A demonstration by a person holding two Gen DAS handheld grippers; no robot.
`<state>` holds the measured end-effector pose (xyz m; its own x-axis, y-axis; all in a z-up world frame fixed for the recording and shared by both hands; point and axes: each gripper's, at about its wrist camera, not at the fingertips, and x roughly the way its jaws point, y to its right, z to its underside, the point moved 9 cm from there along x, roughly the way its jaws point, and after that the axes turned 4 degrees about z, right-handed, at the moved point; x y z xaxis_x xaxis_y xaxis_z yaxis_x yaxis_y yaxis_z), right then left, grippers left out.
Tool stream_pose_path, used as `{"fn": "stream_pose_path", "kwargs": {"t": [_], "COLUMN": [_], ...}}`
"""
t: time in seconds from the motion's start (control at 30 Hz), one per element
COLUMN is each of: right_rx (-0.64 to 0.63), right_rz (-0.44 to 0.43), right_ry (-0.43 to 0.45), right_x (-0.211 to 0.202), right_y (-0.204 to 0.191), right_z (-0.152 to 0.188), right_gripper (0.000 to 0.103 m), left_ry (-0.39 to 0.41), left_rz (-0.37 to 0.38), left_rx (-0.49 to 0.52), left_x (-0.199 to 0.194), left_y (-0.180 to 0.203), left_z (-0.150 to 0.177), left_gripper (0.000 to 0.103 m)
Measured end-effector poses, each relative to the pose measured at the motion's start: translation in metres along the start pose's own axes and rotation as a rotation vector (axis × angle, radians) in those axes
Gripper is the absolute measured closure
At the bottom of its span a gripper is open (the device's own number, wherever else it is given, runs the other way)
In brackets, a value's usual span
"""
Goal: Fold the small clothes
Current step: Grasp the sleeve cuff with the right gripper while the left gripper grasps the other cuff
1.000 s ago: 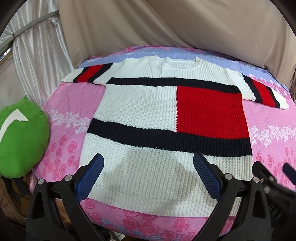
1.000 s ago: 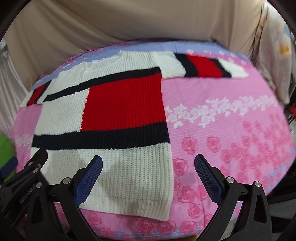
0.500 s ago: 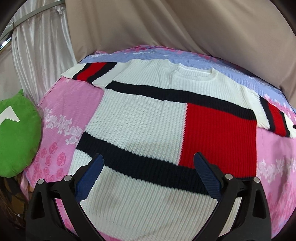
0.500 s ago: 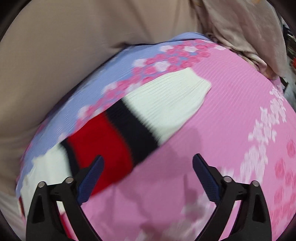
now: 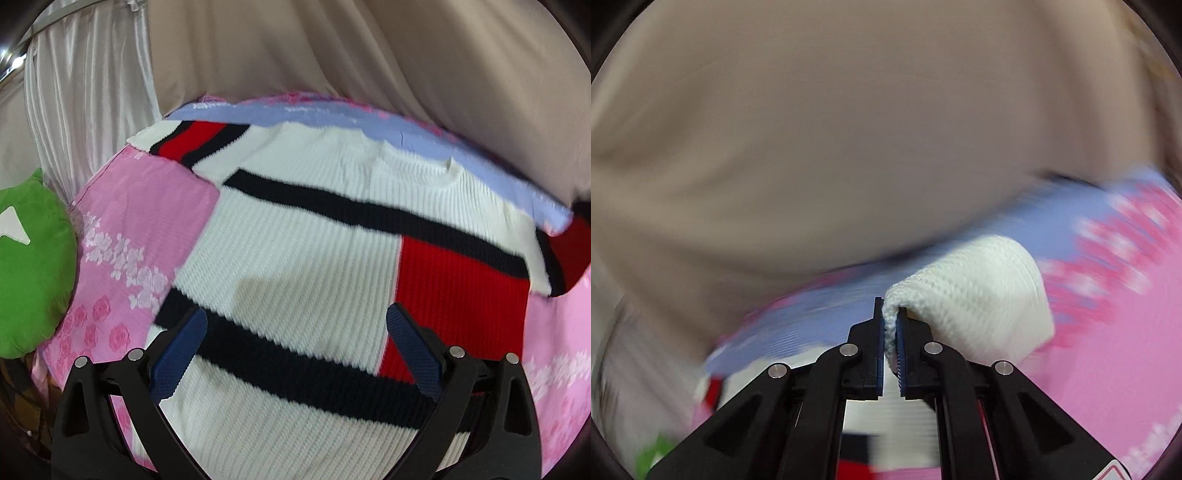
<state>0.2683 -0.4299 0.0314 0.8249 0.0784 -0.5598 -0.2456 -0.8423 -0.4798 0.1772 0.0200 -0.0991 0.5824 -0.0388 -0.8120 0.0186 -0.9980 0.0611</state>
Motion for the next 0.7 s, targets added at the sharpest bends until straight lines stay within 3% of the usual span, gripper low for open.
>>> {"fn": "stream_pose_path", "kwargs": {"t": [0.1,0.13,0.2,0.27,0.47,0.57,0.63,0.7], "right_rx": [-0.218,-0.282,-0.37,-0.368,-0.017,0.108,0.17,0.214], "right_rz": [-0.219,-0.269,-0.259,-0.206,-0.024,-0.011,-0.049,-0.06], "right_ry": [-0.096,-0.141,-0.191,-0.233,-0.353,-0.394,-0.398,-0.409], "right_x": [0.022,0.034,0.057,0.073,0.055,0.049,0.055,0.069], "right_y": [-0.147,-0.185,-0.22,-0.214,-0.084,-0.052,-0.046,-0.043], "right_z": [0.044,0.07,0.117,0.15,0.211,0.223,0.221,0.22], "right_gripper": [0.087,0.075,0.062,0.062,0.057,0.057,0.053,0.049], "left_ry": [0.024,0.028,0.03,0.024,-0.012,-0.055,-0.076,-0.11], "left_rz": [0.052,0.077,0.117,0.164,0.228,0.266,0.291,0.269], "left_rx": [-0.051,-0.072,-0.106,-0.132,-0.23,-0.335,-0.413,-0.454], "left_x": [-0.002,-0.003,0.001,0.01,0.067,0.104,0.13,0.154], "left_y": [-0.009,-0.011,-0.015,-0.017,-0.016,-0.011,-0.006,-0.003], "left_z": [-0.021,-0.028,-0.042,-0.056,-0.086,-0.1,-0.11,-0.112], "left_gripper": [0.007,0.007,0.005,0.005,0.005,0.005,0.005,0.005]}}
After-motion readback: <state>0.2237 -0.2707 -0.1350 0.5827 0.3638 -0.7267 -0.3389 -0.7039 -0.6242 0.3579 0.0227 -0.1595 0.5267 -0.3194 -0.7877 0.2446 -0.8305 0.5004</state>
